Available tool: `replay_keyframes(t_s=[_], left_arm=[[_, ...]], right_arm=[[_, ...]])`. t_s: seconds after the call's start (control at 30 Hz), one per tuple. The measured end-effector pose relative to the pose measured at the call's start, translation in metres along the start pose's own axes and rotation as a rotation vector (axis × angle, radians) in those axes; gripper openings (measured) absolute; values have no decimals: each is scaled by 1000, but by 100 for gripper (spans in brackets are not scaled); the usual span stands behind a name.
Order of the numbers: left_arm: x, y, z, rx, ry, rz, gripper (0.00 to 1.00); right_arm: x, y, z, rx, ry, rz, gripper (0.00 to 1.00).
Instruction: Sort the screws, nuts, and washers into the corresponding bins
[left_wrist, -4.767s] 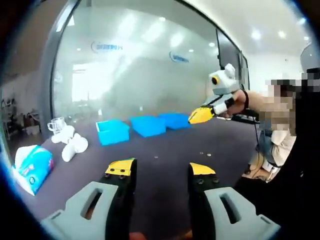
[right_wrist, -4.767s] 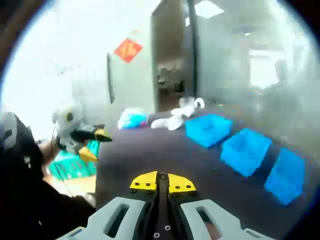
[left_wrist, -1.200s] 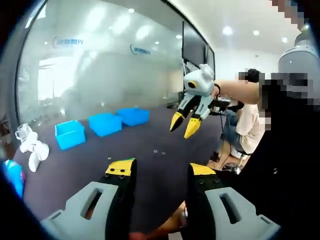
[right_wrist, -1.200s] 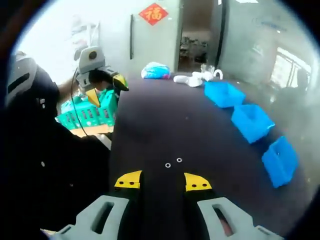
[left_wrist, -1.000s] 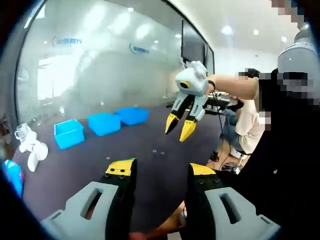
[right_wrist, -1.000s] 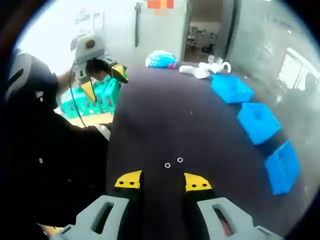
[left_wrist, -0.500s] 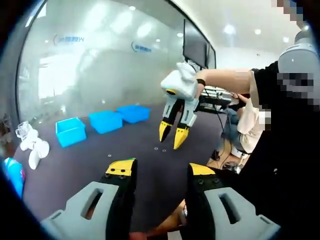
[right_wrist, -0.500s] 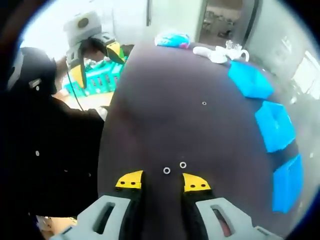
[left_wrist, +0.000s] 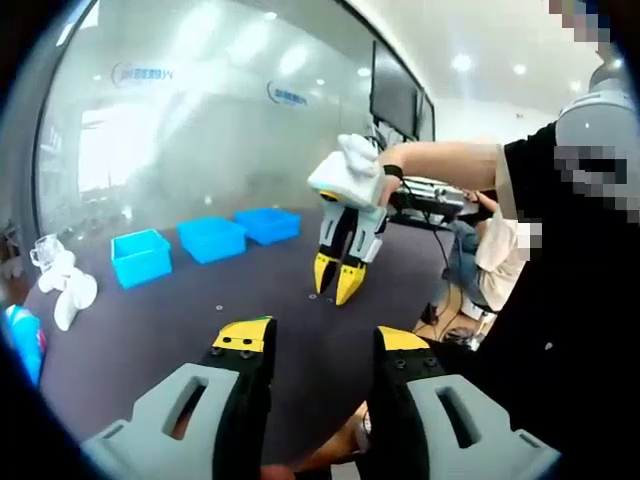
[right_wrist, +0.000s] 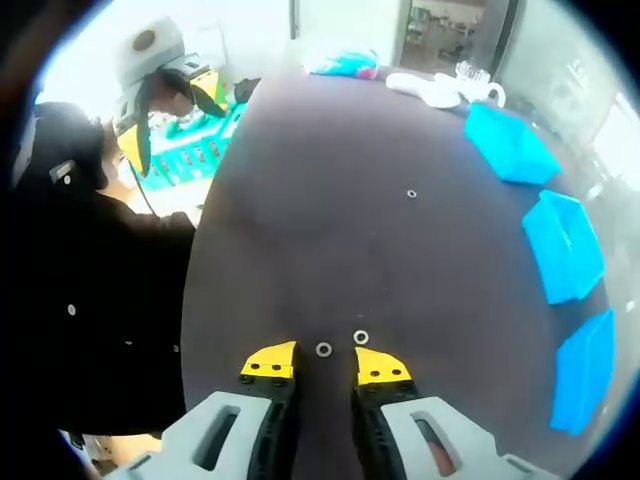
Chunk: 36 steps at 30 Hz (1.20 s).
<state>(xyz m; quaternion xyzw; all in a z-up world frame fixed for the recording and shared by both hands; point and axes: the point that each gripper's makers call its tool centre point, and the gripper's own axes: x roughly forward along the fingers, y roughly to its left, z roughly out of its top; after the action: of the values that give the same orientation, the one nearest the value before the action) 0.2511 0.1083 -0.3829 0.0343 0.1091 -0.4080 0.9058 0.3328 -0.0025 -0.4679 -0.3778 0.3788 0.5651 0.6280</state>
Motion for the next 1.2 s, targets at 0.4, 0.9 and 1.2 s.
replay_keyframes(t_s=[0.4,0.9,1.2], left_arm=[[-3,-1,-7,-4,18,2,36],[-8,5,0,-10,-5,31,35],[-14,18,4,-40,-40,71,35]], right_arm=[[3,-2,-1,20,10,11,5],[-8,11,3,11,-36,5,2],[-58,3,33,179,-383,-115,2]])
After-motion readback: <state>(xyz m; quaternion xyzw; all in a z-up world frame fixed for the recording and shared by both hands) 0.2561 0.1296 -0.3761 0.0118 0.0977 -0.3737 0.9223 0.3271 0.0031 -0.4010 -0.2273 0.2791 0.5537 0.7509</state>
